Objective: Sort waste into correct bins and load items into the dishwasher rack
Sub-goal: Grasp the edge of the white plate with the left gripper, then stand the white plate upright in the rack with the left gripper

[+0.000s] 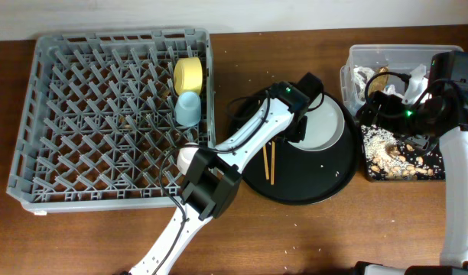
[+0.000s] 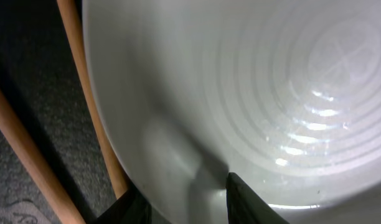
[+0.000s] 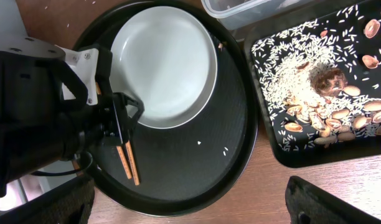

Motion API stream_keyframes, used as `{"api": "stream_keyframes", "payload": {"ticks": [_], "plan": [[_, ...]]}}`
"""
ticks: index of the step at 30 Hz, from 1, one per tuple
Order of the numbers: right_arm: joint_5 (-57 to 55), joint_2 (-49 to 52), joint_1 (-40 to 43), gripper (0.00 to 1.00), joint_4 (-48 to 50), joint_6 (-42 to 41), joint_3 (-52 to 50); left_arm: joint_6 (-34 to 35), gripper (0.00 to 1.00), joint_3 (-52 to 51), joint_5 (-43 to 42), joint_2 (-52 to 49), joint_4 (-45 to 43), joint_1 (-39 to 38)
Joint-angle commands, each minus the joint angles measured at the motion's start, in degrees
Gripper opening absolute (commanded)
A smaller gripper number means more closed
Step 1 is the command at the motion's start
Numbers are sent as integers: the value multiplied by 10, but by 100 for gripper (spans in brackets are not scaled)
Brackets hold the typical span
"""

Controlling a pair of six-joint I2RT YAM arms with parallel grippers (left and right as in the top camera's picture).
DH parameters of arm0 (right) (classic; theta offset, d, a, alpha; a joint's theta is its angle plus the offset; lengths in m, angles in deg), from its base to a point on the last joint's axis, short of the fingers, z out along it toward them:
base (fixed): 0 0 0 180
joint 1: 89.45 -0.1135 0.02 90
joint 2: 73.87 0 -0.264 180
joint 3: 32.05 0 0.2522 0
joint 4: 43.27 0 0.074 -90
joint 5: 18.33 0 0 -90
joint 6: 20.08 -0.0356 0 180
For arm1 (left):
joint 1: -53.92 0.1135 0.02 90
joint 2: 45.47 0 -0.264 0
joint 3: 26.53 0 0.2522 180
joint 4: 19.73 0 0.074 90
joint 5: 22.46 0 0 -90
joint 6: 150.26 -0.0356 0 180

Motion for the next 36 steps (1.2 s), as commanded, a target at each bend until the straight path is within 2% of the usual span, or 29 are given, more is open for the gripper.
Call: {"api": "stream_keyframes", "payload": {"ticks": [1,2,6,9,10,11,13,15,17,19,21,25,28,29,31,33,34,35,36], "plan": [[-5,2,1,99,0,2,3,3,8,-27,9,6,-10,-1],[-5,2,1,98,0,2,3,3,1,-24,10,6,-10,0],[-5,2,1,98,0,2,3,-5,1,33,18,12,25,20],[-5,2,1,99,0,2,3,-64,1,125,39,70,87,70],[-5,2,1,99,0,2,3,-112,1,153,85,115,111,96],[-5,2,1,98,0,2,3,-127,1,161,137,143,127,114],[-5,2,1,98,0,2,3,-132,0,163,325,206,162,161],[-5,2,1,98,0,2,3,-132,1,163,505,219,172,209],[-5,2,1,99,0,2,3,-132,1,150,572,215,156,243],[-5,2,1,98,0,2,3,-132,1,114,608,215,120,276],[-5,2,1,99,0,2,3,-132,1,66,609,214,77,289],[-5,2,1,99,0,2,3,-132,1,-94,648,214,-43,289],[-5,2,1,99,0,2,3,-132,0,-166,643,214,-92,289],[-5,2,1,98,0,2,3,-132,1,-170,603,214,-92,289],[-5,2,1,99,0,2,3,-132,31,-170,513,214,-92,289],[-5,2,1,98,0,2,3,-132,44,-170,454,214,-92,289],[-5,2,1,99,0,2,3,-132,67,-170,450,214,-92,289],[-5,2,1,98,0,2,3,-132,80,-169,450,218,-92,289],[-5,2,1,99,0,2,3,-132,83,-168,449,232,-85,289]]}}
